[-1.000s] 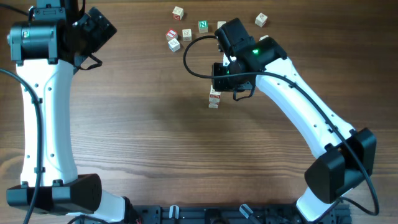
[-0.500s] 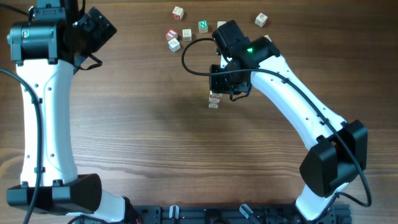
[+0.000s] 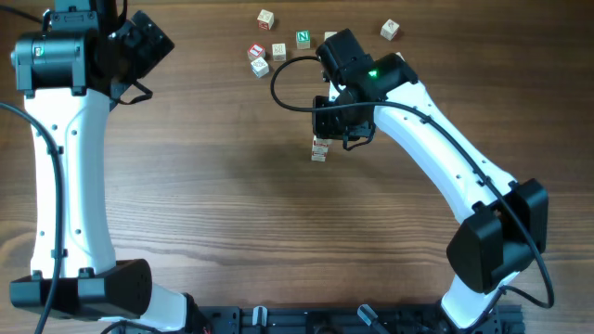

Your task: Form a tower

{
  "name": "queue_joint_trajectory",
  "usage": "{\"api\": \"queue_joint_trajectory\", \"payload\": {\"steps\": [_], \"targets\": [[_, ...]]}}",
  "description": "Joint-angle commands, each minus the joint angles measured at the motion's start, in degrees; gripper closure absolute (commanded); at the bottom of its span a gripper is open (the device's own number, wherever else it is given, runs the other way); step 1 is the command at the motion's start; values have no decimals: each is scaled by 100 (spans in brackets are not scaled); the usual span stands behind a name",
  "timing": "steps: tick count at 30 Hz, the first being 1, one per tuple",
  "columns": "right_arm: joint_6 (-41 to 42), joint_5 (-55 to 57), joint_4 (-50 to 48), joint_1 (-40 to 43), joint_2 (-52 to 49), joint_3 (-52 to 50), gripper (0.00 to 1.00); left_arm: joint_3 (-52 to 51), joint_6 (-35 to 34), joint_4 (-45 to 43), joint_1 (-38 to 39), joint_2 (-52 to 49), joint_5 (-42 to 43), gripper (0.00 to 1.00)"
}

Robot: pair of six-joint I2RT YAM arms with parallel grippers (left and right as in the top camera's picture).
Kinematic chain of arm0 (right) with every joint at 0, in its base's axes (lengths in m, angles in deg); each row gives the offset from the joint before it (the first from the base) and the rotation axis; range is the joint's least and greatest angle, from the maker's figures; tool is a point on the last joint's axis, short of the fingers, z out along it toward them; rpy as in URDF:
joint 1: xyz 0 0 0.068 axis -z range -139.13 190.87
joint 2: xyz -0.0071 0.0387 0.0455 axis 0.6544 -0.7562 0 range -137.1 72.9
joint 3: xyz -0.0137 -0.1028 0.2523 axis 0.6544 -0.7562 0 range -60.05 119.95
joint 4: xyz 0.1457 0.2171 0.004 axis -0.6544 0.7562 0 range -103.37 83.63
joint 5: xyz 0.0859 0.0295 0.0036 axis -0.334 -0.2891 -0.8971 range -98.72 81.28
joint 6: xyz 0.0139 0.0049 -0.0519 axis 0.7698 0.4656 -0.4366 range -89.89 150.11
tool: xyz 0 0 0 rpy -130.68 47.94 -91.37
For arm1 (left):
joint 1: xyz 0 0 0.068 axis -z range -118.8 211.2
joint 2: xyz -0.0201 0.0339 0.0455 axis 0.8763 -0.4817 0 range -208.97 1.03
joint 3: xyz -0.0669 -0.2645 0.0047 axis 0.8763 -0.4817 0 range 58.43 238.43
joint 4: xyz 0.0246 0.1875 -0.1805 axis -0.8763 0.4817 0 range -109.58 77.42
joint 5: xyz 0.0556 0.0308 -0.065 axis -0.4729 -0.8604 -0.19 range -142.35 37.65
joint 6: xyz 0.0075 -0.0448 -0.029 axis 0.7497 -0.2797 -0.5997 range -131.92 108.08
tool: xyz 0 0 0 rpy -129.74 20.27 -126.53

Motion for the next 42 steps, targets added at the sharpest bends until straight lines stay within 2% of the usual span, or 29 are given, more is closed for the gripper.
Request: {"api": "queue_joint_trajectory", "payload": {"steps": [1,21,42], "targets": [[144,-98,-13,-9,-92,179,81,0,48,-17,-31,9,-52,0],[149,-2,-205,-4,-116,177,78,0,48,-17,-31,11,-50,0],[63,39,-28,28,-109,402,80,0,48,-17,-31,9,-50,0]]}}
